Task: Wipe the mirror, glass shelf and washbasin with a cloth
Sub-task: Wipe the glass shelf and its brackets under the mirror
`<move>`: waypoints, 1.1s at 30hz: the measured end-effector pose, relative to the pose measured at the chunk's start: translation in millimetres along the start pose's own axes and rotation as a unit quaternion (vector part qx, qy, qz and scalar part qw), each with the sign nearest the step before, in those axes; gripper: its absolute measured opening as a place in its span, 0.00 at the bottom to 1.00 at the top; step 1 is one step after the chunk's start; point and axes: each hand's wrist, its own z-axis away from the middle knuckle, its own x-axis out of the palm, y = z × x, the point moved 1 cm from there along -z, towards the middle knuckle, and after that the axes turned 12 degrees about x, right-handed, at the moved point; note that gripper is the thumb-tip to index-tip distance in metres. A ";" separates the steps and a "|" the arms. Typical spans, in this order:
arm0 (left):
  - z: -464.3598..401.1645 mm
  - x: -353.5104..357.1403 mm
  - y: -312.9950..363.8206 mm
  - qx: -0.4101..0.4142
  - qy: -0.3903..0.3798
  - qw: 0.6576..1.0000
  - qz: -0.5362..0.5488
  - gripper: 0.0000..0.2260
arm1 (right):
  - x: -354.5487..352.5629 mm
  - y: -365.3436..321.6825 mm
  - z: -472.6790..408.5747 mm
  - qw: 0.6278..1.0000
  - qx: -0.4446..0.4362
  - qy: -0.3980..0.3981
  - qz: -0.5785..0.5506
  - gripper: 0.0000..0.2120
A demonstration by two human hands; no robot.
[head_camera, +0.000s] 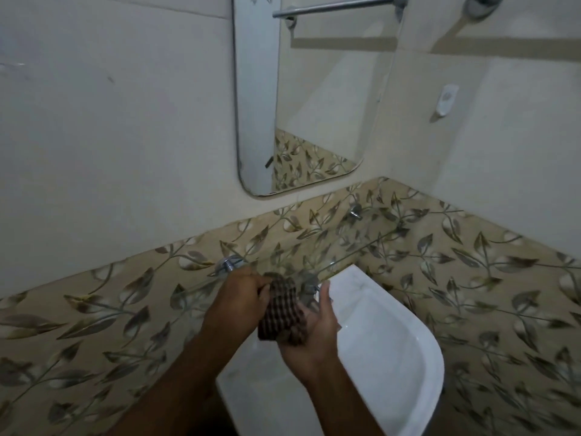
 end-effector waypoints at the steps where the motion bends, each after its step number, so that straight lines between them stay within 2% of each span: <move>1: -5.5 3.1 0.3 -0.002 0.001 1.000 -0.002 0.10 | 0.5 1.8 4.4 1.000 0.007 -0.006 0.012 0.41; 4: -20.7 11.1 2.2 0.005 -0.007 1.000 -0.016 0.10 | -11.7 -11.1 8.3 1.000 0.007 -0.016 0.001 0.42; 9: -38.3 19.6 8.1 0.011 -0.001 0.999 -0.033 0.08 | -33.7 -66.9 -16.1 0.996 -0.056 0.035 -0.063 0.45; 11: -45.7 24.0 15.0 0.019 0.004 0.999 -0.040 0.08 | -31.6 -70.9 -21.6 0.996 -0.049 0.043 -0.056 0.45; 14: -61.8 34.2 25.9 0.011 -0.011 0.999 -0.030 0.10 | -30.4 -63.4 -21.3 1.000 -0.016 0.011 -0.014 0.47; 17: -73.9 41.9 32.3 -0.003 -0.035 0.998 -0.043 0.09 | -35.4 -75.6 -17.1 0.999 -0.023 0.013 -0.035 0.47; 21: -86.1 50.4 31.2 -0.013 -0.064 0.997 -0.042 0.07 | -45.4 -127.5 -23.8 0.991 -0.069 0.083 -0.078 0.47; 25: -91.8 54.7 30.9 0.014 -0.048 0.997 -0.054 0.07 | -52.6 -190.5 -35.3 0.973 -0.130 0.164 -0.097 0.48; 28: -94.1 57.1 24.0 0.021 -0.035 0.998 -0.042 0.04 | -62.1 -227.2 -39.9 0.963 -0.156 0.180 -0.125 0.51; 29: -95.5 59.0 19.6 0.017 -0.025 0.999 -0.038 0.04 | -64.0 -237.1 -39.7 0.962 -0.167 0.171 -0.129 0.49; 32: -97.2 62.1 11.4 0.038 -0.027 0.998 -0.047 0.05 | -60.6 -260.3 -41.4 0.959 -0.200 0.164 -0.117 0.35; 33: -97.3 63.0 10.5 0.042 -0.033 0.997 -0.049 0.05 | -57.0 -263.2 -43.2 0.959 -0.199 0.162 -0.120 0.34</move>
